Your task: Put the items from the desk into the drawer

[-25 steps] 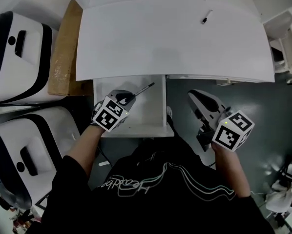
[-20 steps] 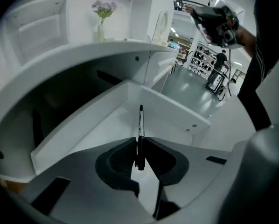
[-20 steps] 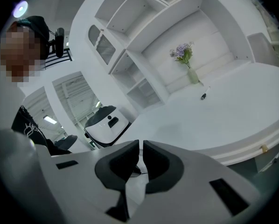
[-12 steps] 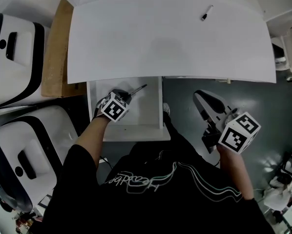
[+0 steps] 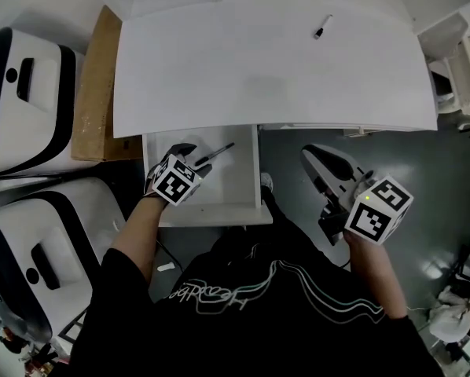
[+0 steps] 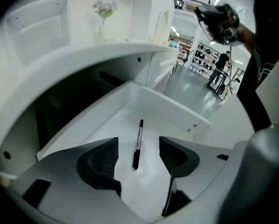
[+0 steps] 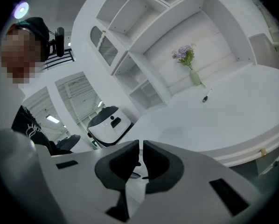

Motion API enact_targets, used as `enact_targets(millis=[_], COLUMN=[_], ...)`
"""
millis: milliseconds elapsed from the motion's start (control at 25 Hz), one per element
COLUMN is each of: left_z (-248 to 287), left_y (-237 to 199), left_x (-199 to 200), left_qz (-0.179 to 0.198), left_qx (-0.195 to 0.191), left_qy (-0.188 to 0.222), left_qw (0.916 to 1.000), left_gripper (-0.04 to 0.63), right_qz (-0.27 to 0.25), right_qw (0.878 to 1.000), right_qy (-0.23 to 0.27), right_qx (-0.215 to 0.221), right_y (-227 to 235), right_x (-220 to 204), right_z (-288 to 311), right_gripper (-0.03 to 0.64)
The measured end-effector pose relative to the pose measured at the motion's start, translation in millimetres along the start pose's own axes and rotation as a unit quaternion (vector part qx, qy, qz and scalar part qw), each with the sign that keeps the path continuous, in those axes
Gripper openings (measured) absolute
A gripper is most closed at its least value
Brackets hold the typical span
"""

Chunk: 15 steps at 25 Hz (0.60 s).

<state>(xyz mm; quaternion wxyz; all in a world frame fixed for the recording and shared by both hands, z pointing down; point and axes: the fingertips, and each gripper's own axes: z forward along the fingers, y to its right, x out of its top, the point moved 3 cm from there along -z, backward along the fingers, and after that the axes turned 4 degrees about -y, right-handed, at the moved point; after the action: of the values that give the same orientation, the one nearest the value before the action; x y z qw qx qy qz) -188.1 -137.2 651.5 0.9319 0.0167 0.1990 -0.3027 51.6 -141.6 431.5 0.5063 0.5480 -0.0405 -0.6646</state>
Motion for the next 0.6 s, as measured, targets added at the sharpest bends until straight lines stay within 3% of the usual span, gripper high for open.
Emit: enact_targets(millis=[120, 240, 320, 400, 480, 600], left_z=[-50.9, -113.3, -158.3, -202.0, -240.2, -279.3], left_y=[9.6, 16.6, 20.4, 29.5, 46.0, 81.3], left_x=[12.4, 29.9, 41.6, 55.2, 69.5, 90.6], left_qz=[0.003, 0.001, -0.012, -0.048, -0.093, -0.134], left_qx=[0.01, 0.053, 0.094, 0.105, 0.08, 0.004], left_qy=[0.051, 0.1, 0.131, 0.178, 0.24, 0.321], left_qw=[0.9986, 0.9936, 0.9869, 0.9772, 0.9629, 0.9374], left_gripper=[0.299, 0.299, 0.261, 0.202, 0.14, 0.068], right_qz=[-0.027, -0.044, -0.055, -0.067, -0.078, -0.083], right_qw=[0.999, 0.998, 0.997, 0.995, 0.994, 0.993], right_qy=[-0.002, 0.001, 0.006, 0.014, 0.024, 0.04], right_qx=[0.028, 0.054, 0.061, 0.067, 0.07, 0.071], right_y=[-26.4, -53.9, -70.2, -85.6, -99.6, -115.0], right_x=[-3.1, -8.7, -12.3, -14.5, -16.4, -17.3], right_z=[-2.2, -5.2, -10.8, -17.8, -24.2, -32.0], right_gripper=[0.055, 0.055, 0.055, 0.055, 0.055, 0.055])
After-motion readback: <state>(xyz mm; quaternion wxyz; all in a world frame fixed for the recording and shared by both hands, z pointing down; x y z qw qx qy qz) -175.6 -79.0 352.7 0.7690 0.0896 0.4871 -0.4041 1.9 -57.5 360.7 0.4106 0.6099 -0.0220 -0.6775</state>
